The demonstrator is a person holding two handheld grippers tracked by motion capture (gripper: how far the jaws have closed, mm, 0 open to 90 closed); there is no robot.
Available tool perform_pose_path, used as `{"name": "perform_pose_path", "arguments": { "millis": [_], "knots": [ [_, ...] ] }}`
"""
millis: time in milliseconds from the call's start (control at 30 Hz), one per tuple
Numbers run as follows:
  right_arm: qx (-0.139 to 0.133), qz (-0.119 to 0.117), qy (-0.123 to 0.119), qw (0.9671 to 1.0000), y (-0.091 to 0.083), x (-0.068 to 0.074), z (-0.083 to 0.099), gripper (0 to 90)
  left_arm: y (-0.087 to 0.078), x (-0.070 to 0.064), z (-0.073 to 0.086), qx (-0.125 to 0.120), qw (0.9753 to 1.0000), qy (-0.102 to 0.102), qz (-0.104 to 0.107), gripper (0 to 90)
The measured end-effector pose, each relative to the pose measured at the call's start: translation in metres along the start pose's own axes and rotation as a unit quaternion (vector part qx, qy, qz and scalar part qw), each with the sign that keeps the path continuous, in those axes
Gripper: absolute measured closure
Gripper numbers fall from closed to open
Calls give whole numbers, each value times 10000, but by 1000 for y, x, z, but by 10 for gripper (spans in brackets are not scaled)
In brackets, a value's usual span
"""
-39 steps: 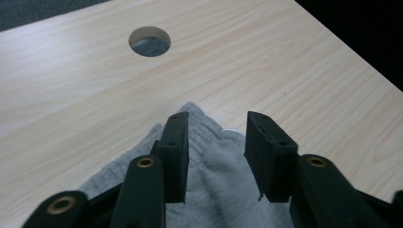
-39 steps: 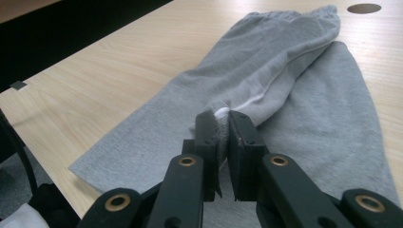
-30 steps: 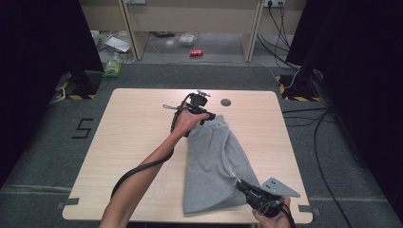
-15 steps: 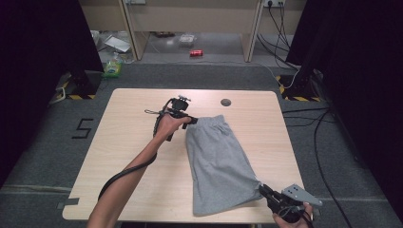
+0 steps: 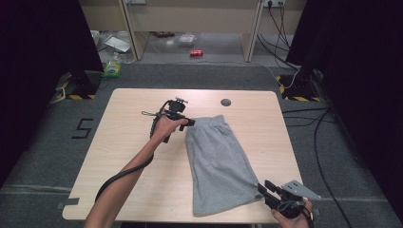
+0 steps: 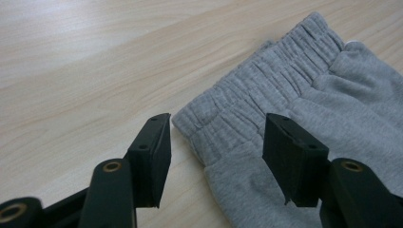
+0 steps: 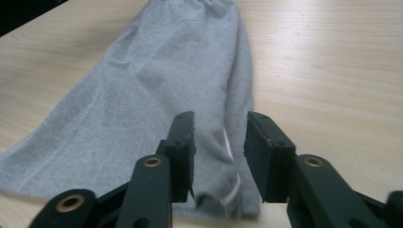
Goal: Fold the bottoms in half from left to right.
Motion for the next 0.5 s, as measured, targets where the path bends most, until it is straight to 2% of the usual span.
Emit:
{"name": "perform_pose_path", "arguments": {
  "millis": [167,200,233,267,333,367,400,433,500],
  "knots": [
    [180,-29,-268,9995,28,2,-21,611,-2,0,3,-44,10000,-11,32,417],
    [274,-34,-345,9990,42,1,-31,606,-3,0,4,-44,10000,2,40,412],
    [274,-34,-345,9990,42,1,-31,606,-3,0,5,-39,10000,14,49,412],
    [451,-97,-395,9982,60,2,-40,602,-3,0,5,-41,10000,19,57,400],
    [489,-96,-434,9978,66,2,-43,602,-4,0,6,-44,10000,9,63,394],
    [618,-126,-472,9969,74,3,-45,601,-4,0,7,-41,10000,11,68,394],
    [767,-113,-513,9957,89,5,-49,605,-4,0,8,-34,10000,10,72,392],
    [767,-113,-513,9957,89,5,-49,605,-4,0,8,-36,10000,10,71,392],
    [984,-80,-558,9935,103,5,-50,610,-4,2,9,-31,10000,-11,76,385]
  ]
}}
Point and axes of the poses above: each handheld gripper's, and its own axes: y roughly forward along the jaws, z roughly out of its underside, x roughly to its left, the point moved 4 cm from there along y, roughly forward along the jaws, and after that the axes turned 2 degrees about y, right-handed, at the moved point
